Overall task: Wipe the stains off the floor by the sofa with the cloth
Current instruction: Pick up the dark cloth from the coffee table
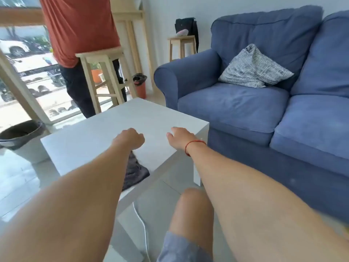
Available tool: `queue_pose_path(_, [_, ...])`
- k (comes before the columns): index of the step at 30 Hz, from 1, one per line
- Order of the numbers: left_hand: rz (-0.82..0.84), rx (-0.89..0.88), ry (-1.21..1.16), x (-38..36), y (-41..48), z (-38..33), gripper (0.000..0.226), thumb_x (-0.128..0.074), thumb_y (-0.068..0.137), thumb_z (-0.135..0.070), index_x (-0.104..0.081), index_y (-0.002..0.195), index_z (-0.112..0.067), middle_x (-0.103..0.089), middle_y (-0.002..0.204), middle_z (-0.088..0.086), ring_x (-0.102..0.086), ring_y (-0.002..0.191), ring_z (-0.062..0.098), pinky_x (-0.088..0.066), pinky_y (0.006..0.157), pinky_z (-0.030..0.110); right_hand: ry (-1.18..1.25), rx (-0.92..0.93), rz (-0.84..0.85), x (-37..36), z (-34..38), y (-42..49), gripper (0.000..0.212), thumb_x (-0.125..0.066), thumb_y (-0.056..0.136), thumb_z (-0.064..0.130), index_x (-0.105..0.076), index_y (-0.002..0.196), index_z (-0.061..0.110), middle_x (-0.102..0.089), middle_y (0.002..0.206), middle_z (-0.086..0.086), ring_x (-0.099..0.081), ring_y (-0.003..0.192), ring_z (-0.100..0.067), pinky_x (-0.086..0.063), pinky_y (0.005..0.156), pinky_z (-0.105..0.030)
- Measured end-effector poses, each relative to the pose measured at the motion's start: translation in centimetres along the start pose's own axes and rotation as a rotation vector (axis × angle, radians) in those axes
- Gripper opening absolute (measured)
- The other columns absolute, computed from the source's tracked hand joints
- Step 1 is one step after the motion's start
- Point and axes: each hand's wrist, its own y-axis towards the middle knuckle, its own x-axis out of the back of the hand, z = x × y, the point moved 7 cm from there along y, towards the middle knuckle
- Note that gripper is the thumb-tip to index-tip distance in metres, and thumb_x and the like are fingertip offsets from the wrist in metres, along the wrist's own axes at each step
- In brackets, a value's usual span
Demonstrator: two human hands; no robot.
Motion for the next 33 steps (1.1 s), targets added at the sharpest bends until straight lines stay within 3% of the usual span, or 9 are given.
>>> queue_pose_path(6, [0.007,0.242,0.082,-1.0,-1.9,10.9,0.053,-0.049,0.087,-0.047,-0.056,0.120,-0.006,-0.057,0.121,0.017,-0.055,0.110,0.036,-0.049,0.090,0.040,0.029,0.095,0.142,-6.7,7.3,-0.3,0.053,-0.032,0.101,0.038,-0.040,0.142,0.005,-0.046,0.146,-0.016,-0.045,0.132,-0.035,-0.038,0.109,-0.044])
queue_pose_path(11, [0.080,0.389,0.041,-1.8,-3.3,15.1,0.063,-0.055,0.079,-0.057,-0.057,0.121,-0.011,-0.060,0.123,0.011,-0.058,0.110,0.032,-0.049,0.087,0.036,-0.043,0.083,0.211,-10.9,10.6,-0.8,0.056,-0.054,0.090,0.050,-0.052,0.128,0.009,-0.057,0.132,-0.012,-0.054,0.120,-0.033,-0.044,0.097,-0.038])
queue_pose_path(15, [0.205,0.414,-0.132,-2.9,-3.6,14.4,0.058,-0.054,0.079,-0.049,-0.055,0.122,-0.010,-0.061,0.123,0.012,-0.061,0.109,0.031,-0.051,0.093,0.037,0.004,0.058,0.236,-12.1,10.8,-0.6,0.050,-0.054,0.093,0.039,-0.051,0.131,0.007,-0.054,0.137,-0.014,-0.049,0.126,-0.034,-0.042,0.105,-0.039])
queue_pose_path(17, [0.215,0.362,-0.117,-3.4,-3.3,13.1,0.053,-0.049,0.084,-0.044,-0.054,0.122,-0.008,-0.060,0.123,0.013,-0.060,0.109,0.032,-0.051,0.091,0.036,0.096,0.054,0.222,-11.5,10.5,-0.8,0.046,-0.052,0.095,0.035,-0.050,0.129,0.004,-0.055,0.135,-0.017,-0.051,0.124,-0.035,-0.044,0.098,-0.035])
queue_pose_path(21, [0.049,0.283,-0.231,-3.0,-2.1,9.1,0.051,-0.041,0.095,-0.034,-0.040,0.133,-0.001,-0.051,0.133,0.021,-0.051,0.119,0.038,-0.043,0.092,0.040,0.398,-0.044,0.166,-9.0,8.3,-0.9,0.047,-0.050,0.097,0.029,-0.041,0.135,0.002,-0.049,0.139,-0.017,-0.048,0.128,-0.034,-0.038,0.104,-0.036])
queue_pose_path(25, [-0.024,0.183,-0.277,-3.3,-1.1,4.4,0.045,-0.042,0.096,-0.029,-0.031,0.131,-0.003,-0.048,0.131,0.024,-0.049,0.118,0.042,-0.042,0.088,0.045,0.460,-0.128,0.133,-6.6,4.7,-0.9,0.045,-0.055,0.094,0.031,-0.050,0.129,0.002,-0.056,0.132,-0.015,-0.053,0.122,-0.034,-0.042,0.101,-0.038])
queue_pose_path(29, [0.092,0.188,-0.063,-4.8,-1.3,4.2,0.053,-0.044,0.095,-0.024,-0.026,0.138,-0.001,-0.043,0.136,0.024,-0.047,0.121,0.040,-0.043,0.098,0.045,0.374,-0.166,0.153,-6.6,2.4,-1.1,0.025,-0.064,0.086,0.034,-0.053,0.079,0.014,-0.055,0.098,-0.011,-0.053,0.091,-0.025,-0.041,0.076,-0.029])
queue_pose_path(30, [0.083,0.204,-0.065,-4.8,-1.3,4.8,0.055,-0.046,0.094,-0.027,-0.026,0.138,-0.001,-0.043,0.136,0.024,-0.046,0.121,0.041,-0.044,0.099,0.046,0.376,-0.169,0.142,-6.6,2.4,-0.9,0.025,-0.065,0.085,0.035,-0.053,0.078,0.015,-0.055,0.098,-0.011,-0.053,0.090,-0.025,-0.041,0.076,-0.028])
queue_pose_path(33, [-0.021,0.292,-0.062,-3.7,-2.0,7.2,0.070,-0.050,0.086,-0.054,-0.037,0.133,-0.003,-0.050,0.130,0.019,-0.051,0.117,0.038,-0.046,0.095,0.045,0.338,-0.181,0.088,-6.5,2.9,-1.1,0.050,-0.071,0.081,0.036,-0.059,0.120,0.007,-0.060,0.125,-0.014,-0.058,0.116,-0.030,-0.047,0.094,-0.033])
